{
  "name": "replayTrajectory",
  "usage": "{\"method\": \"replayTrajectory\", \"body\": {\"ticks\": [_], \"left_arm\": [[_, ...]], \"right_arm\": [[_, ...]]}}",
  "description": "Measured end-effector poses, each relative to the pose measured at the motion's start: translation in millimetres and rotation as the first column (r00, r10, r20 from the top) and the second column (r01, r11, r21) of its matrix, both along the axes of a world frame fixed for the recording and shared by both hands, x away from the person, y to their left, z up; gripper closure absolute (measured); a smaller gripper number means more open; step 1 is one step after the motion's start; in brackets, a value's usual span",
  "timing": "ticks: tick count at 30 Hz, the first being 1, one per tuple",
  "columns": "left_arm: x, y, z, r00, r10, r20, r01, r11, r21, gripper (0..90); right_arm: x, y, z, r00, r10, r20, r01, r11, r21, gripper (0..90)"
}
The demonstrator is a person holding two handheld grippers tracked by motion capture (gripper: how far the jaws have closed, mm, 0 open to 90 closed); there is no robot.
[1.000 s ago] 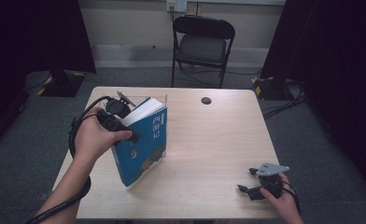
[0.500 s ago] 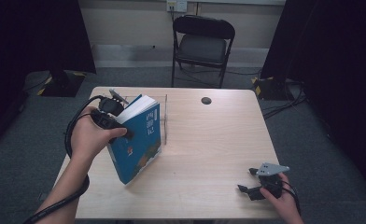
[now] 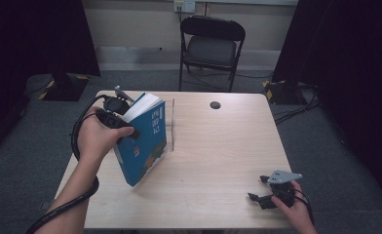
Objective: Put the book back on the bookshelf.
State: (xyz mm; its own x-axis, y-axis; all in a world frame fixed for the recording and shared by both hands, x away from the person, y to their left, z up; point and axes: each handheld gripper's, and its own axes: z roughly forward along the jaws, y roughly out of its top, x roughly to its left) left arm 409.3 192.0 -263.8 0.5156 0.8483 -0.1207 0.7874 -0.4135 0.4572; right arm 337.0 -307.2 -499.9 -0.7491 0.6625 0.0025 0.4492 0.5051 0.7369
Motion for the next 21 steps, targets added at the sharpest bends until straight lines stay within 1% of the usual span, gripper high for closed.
{"method": "replayTrajectory", "body": {"ticks": [3, 5, 6, 7, 9, 13, 18, 19, 21], "left_arm": [[1.7, 0.5, -0.6, 0.9998, 0.021, 0.004, -0.021, 0.9997, -0.01, 61.9], [2.5, -0.3, -0.3, 0.9995, 0.028, 0.011, -0.028, 0.9996, -0.007, 61.9], [2.8, -0.6, -0.1, 0.9995, 0.028, 0.014, -0.028, 0.9996, -0.006, 61.9], [3.6, -0.7, -0.3, 0.9992, 0.038, 0.014, -0.038, 0.9992, -0.01, 61.9], [5.7, -0.8, 0.0, 0.9988, 0.049, 0.006, -0.048, 0.9987, -0.018, 61.9], [8.6, -4.3, 1.1, 0.9982, 0.059, 0.011, -0.059, 0.9983, -0.003, 61.9], [11.8, -5.1, 1.0, 0.9959, 0.088, 0.018, -0.088, 0.996, -0.013, 61.9], [12.9, -5.4, 0.9, 0.9958, 0.09, 0.015, -0.09, 0.9958, -0.019, 61.9], [14.1, -7.2, 1.0, 0.9953, 0.096, 0.01, -0.096, 0.9953, -0.017, 61.9]], "right_arm": [[0.0, 0.0, 0.0, 1.0, 0.0, 0.0, 0.0, 1.0, 0.0, 14.5], [-0.2, -0.1, 0.4, 1.0, -0.004, 0.001, 0.004, 1.0, -0.006, 14.4], [0.0, -0.1, 0.2, 1.0, -0.001, 0.001, 0.001, 1.0, -0.003, 14.5], [0.1, 0.0, 0.0, 1.0, 0.0, 0.001, 0.0, 1.0, 0.0, 14.5], [0.0, 0.0, 0.0, 1.0, 0.0, 0.0, 0.0, 1.0, 0.0, 14.4], [0.0, 0.0, 0.0, 1.0, 0.0, 0.0, 0.0, 1.0, 0.0, 14.5], [0.0, 0.0, 0.0, 1.0, 0.0, 0.0, 0.0, 1.0, 0.0, 14.5], [0.0, 0.0, 0.0, 1.0, 0.0, 0.0, 0.0, 1.0, 0.0, 14.5], [0.0, 0.0, 0.0, 1.0, 0.0, 0.001, 0.0, 1.0, 0.0, 14.5]]}}
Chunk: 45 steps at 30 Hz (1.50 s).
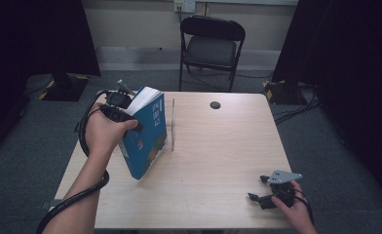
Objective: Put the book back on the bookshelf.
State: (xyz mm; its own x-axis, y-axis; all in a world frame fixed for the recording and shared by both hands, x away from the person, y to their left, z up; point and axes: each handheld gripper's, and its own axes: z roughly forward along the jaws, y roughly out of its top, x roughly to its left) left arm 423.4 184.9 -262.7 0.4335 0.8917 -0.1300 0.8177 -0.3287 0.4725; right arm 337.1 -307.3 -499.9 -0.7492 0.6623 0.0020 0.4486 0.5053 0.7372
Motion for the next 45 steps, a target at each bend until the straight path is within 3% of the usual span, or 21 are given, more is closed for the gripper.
{"method": "replayTrajectory", "body": {"ticks": [17, 24, 45], "left_arm": [[12.1, -18.2, -3.7, 0.9996, 0.028, -0.008, -0.027, 0.9991, 0.032, 61.9], [17.6, -19.2, -5.7, 0.9973, 0.074, 0.005, -0.074, 0.997, 0.024, 61.9], [28.6, -28.4, -11.1, 0.9935, 0.114, 0.002, -0.114, 0.993, 0.031, 62.0]], "right_arm": [[0.0, 0.0, 0.0, 1.0, 0.0, 0.0, 0.0, 1.0, 0.0, 14.5], [-0.1, 0.0, 0.0, 1.0, 0.0, -0.001, 0.0, 1.0, 0.0, 14.5], [-0.2, 0.0, 0.2, 1.0, -0.002, 0.0, 0.002, 1.0, -0.003, 14.5]]}}
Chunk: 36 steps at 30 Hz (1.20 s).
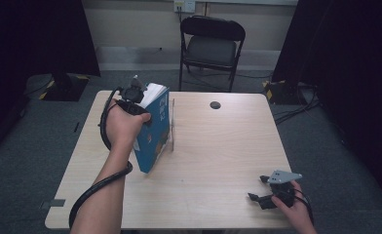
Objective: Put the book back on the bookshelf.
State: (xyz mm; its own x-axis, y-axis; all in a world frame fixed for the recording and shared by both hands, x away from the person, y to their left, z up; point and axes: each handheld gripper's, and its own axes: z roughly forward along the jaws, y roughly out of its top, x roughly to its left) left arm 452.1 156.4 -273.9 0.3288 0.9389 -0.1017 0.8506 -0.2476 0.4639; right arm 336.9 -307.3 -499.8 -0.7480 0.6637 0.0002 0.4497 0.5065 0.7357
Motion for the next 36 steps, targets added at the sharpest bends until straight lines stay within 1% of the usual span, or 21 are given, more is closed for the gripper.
{"method": "replayTrajectory", "body": {"ticks": [9, 16, 18, 26, 27, 31, 33, 36], "left_arm": [[3.5, -1.8, 0.6, 1.0, 0.005, 0.004, -0.005, 1.0, 0.002, 61.9], [5.2, -3.4, 0.9, 1.0, 0.008, -0.003, -0.008, 0.9999, 0.008, 61.9], [5.4, -3.3, 0.8, 0.9999, 0.015, -0.001, -0.015, 0.9999, 0.005, 61.9], [6.2, -0.7, 1.2, 0.9999, 0.016, -0.001, -0.016, 0.9998, -0.008, 62.0], [6.6, -0.4, 1.3, 0.9997, 0.026, -0.003, -0.026, 0.9996, -0.015, 61.9], [7.8, 0.2, 2.3, 0.9996, 0.029, 0.004, -0.029, 0.9995, -0.014, 61.9], [8.2, 0.4, 2.3, 0.9994, 0.036, 0.003, -0.036, 0.9991, -0.023, 61.9], [9.0, -1.8, 2.0, 0.999, 0.045, 0.005, -0.045, 0.9989, -0.013, 62.0]], "right_arm": [[-0.2, 0.0, 0.1, 1.0, -0.002, 0.001, 0.002, 1.0, -0.004, 14.5], [-0.1, -0.1, 0.1, 1.0, -0.001, 0.003, 0.001, 1.0, -0.004, 14.5], [-0.1, -0.1, 0.1, 1.0, -0.001, 0.003, 0.001, 1.0, -0.004, 14.5], [-0.1, -0.1, 0.1, 1.0, -0.001, 0.003, 0.001, 1.0, -0.004, 14.5], [-0.2, 0.0, 0.1, 1.0, -0.002, 0.002, 0.002, 1.0, -0.004, 14.5], [-0.1, -0.1, 0.1, 1.0, -0.001, 0.003, 0.001, 1.0, -0.004, 14.5], [-0.1, -0.1, 0.1, 1.0, -0.001, 0.003, 0.001, 1.0, -0.004, 14.5], [-0.2, 0.0, 0.1, 1.0, -0.002, 0.001, 0.002, 1.0, -0.004, 14.5]]}}
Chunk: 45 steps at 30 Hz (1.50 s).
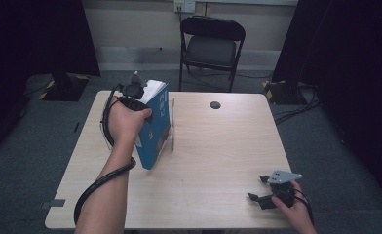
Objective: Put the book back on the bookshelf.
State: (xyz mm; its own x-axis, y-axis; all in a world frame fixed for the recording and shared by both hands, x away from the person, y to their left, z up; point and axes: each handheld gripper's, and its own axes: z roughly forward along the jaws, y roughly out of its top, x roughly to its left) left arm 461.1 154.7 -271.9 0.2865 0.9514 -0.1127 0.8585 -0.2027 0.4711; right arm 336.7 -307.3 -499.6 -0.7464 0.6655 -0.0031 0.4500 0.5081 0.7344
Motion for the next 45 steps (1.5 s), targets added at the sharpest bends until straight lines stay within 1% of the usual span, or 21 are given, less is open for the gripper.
{"method": "replayTrajectory", "body": {"ticks": [8, 10, 11, 12, 17, 22, 24, 26, 28, 34, 38, 42, 45], "left_arm": [[3.0, -7.4, -0.3, 1.0, -0.002, -0.001, 0.002, 0.9997, 0.024, 61.9], [3.6, -8.1, -0.1, 0.9999, 0.013, 0.005, -0.013, 0.9997, 0.022, 61.9], [4.3, -8.0, -0.1, 0.9999, 0.008, 0.006, -0.008, 0.9998, 0.019, 62.0], [4.6, -8.6, -0.4, 0.9999, 0.014, 0.008, -0.014, 0.9997, 0.019, 62.0], [7.7, -9.8, -1.4, 0.9997, 0.024, 0.003, -0.024, 0.9995, 0.022, 62.0], [11.6, -9.5, -4.0, 0.9994, 0.034, -0.005, -0.034, 0.9994, 0.009, 62.0], [13.1, -11.3, -4.0, 0.9994, 0.034, -0.002, -0.034, 0.9991, 0.023, 61.9], [14.4, -12.2, -4.0, 0.999, 0.046, -0.002, -0.046, 0.9988, 0.02, 62.0], [15.8, -12.3, -4.6, 0.9985, 0.055, 0.004, -0.055, 0.9984, 0.008, 62.0], [19.9, -14.5, -6.7, 0.9981, 0.061, -0.002, -0.061, 0.9979, 0.021, 62.0], [21.8, -16.0, -9.4, 0.9972, 0.075, 0.003, -0.075, 0.997, 0.019, 62.0], [24.4, -17.1, -10.7, 0.9978, 0.067, -0.001, -0.067, 0.9975, 0.023, 61.9], [25.5, -17.5, -12.1, 0.9967, 0.081, 0.002, -0.081, 0.9965, 0.021, 61.9]], "right_arm": [[0.1, 0.0, 0.0, 1.0, 0.001, 0.001, -0.001, 1.0, 0.0, 14.5], [-0.1, 0.0, 0.1, 1.0, -0.001, 0.001, 0.001, 1.0, -0.002, 14.5], [-0.1, 0.0, 0.1, 1.0, -0.001, 0.001, 0.001, 1.0, -0.001, 14.5], [0.0, 0.0, 0.0, 1.0, 0.0, 0.0, 0.0, 1.0, 0.0, 14.5], [-0.1, -0.1, 0.2, 1.0, 0.001, 0.0, -0.001, 1.0, -0.003, 14.5], [0.0, -0.2, 0.1, 1.0, 0.002, 0.003, -0.002, 1.0, -0.004, 14.5], [-0.1, -0.2, 0.1, 1.0, 0.001, 0.002, -0.001, 1.0, -0.004, 14.5], [0.1, -0.2, 0.0, 1.0, 0.003, 0.001, -0.003, 1.0, -0.001, 14.5], [0.0, -0.2, 0.1, 1.0, 0.002, 0.001, -0.002, 1.0, -0.002, 14.5], [0.0, -0.2, 0.1, 1.0, 0.002, 0.001, -0.002, 1.0, -0.003, 14.5], [-0.1, -0.2, 0.1, 1.0, 0.001, 0.0, -0.001, 1.0, -0.003, 14.5], [-0.1, -0.1, 0.1, 1.0, 0.001, 0.0, -0.001, 1.0, -0.002, 14.5], [0.0, -0.1, 0.0, 1.0, 0.003, 0.0, -0.003, 1.0, -0.001, 14.5]]}}
